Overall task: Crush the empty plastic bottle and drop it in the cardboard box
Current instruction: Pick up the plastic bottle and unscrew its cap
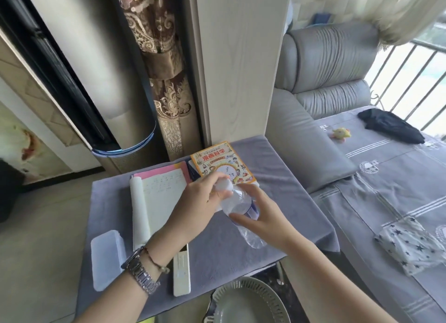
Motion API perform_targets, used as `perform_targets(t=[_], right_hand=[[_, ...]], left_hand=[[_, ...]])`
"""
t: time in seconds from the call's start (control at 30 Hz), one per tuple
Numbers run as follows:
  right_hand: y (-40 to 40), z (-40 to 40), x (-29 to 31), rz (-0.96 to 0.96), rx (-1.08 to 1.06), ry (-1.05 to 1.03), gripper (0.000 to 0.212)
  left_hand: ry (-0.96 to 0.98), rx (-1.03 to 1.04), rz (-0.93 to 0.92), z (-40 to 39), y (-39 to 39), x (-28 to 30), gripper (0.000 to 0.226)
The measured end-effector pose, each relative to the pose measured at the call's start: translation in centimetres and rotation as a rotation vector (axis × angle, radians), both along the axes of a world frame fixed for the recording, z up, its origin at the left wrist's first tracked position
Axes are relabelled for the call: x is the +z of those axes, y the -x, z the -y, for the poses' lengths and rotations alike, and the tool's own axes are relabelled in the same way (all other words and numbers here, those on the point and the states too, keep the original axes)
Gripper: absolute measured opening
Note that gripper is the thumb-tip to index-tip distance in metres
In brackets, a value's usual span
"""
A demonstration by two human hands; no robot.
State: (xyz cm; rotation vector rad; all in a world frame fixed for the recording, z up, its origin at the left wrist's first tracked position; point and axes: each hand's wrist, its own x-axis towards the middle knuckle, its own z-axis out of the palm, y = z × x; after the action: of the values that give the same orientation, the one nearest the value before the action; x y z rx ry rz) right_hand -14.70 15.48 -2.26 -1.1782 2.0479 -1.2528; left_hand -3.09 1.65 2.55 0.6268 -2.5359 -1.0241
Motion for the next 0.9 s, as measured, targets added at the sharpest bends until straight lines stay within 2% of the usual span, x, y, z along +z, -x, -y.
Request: perform_targets(t=[0.17, 0.3, 0.5, 0.57, 0.67, 0.83, 0.9], right_hand=[[0.7, -3.2, 4.3, -0.102, 0.038, 0.007, 0.066], [1.1, -5.7, 6.8, -0.18, 0.019, 0.047, 0.06], [1.7, -8.1, 9.9, -0.289, -0.036, 0.08, 0.057], [1.8, -8.8, 10.4, -0.304, -0.047, 0.076, 0.059], [1.8, -9.9, 10.9, -0.339, -0.093, 0.054, 0.063], [0.4, -10.9, 10.5, -0.531, -0.196, -0.006, 0.066], [-0.1, -11.0, 10.1, -0.616, -0.219, -0.017, 0.065]], left_hand=[[-0.107, 0.0, -0.121, -1.3, -0.5, 4.6, 0.025], [-0.129, -0.043, -0.184, -2.5, -1.0, 7.4, 0.023], [-0.089, -0.162, -0.183, -3.6, -1.0, 9.8, 0.035], [-0.044, -0.211, -0.193, -3.9, -1.0, 10.4, 0.037], [-0.023, -0.262, -0.196, -4.3, -0.8, 10.8, 0.027], [0.035, -0.217, -0.159, -5.1, -0.8, 9.6, 0.012], [0.003, -0.168, -0.133, -5.6, -1.0, 8.7, 0.017]])
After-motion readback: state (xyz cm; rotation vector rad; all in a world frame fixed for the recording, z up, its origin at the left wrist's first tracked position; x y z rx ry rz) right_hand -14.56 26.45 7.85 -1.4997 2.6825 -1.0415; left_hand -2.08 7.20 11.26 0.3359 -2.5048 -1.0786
